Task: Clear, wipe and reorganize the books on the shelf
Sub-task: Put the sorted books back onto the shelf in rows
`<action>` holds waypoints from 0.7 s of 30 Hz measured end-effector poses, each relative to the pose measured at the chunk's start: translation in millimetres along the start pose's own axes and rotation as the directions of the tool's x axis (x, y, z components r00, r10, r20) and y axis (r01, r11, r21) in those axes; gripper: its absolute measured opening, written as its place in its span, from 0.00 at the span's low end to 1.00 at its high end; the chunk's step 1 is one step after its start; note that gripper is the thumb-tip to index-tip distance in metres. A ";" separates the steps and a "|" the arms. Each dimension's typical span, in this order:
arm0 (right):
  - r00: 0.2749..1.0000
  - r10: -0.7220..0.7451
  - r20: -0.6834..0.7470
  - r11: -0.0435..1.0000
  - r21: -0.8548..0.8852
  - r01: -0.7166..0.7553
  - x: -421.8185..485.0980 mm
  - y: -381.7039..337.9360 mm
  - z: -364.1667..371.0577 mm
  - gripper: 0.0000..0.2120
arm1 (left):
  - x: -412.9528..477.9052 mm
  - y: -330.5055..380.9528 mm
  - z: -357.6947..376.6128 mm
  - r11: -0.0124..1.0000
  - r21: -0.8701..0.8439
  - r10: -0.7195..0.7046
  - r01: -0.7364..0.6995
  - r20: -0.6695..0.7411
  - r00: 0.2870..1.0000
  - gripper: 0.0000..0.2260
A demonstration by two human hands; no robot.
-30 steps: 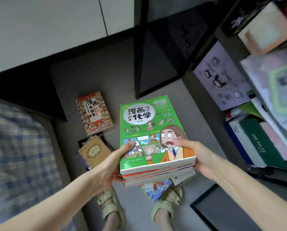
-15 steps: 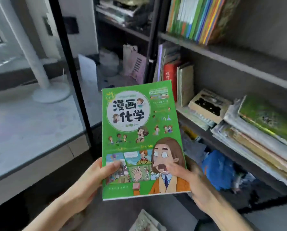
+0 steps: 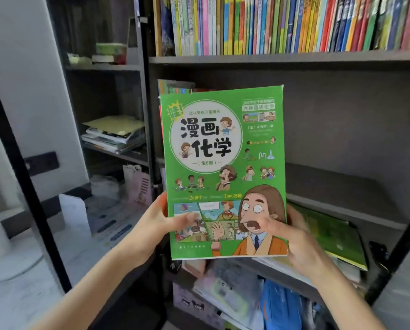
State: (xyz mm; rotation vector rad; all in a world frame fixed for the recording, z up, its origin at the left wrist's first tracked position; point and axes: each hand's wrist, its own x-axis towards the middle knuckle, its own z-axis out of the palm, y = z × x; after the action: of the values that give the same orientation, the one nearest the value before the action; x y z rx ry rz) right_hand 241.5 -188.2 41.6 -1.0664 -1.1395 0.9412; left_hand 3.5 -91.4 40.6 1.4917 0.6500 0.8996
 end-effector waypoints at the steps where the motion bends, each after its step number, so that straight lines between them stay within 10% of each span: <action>1: 1.000 -0.001 -0.004 1.000 0.007 0.001 6.6 -5.6 -9.6 0.32 | 11.5 6.2 7.5 1.000 0.015 0.021 -0.021 0.001 1.000 0.44; 21: 0.979 -0.134 -0.157 0.991 -0.031 0.131 146.9 -15.1 -110.2 0.48 | 225.7 10.7 31.7 0.971 0.160 0.139 -0.176 0.216 0.967 0.54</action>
State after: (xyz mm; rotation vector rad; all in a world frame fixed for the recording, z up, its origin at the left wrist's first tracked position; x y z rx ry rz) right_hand 376.8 -69.1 80.5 -1.0493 -1.0766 0.7281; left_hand 151.2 75.7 88.5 1.7899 0.4748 0.8115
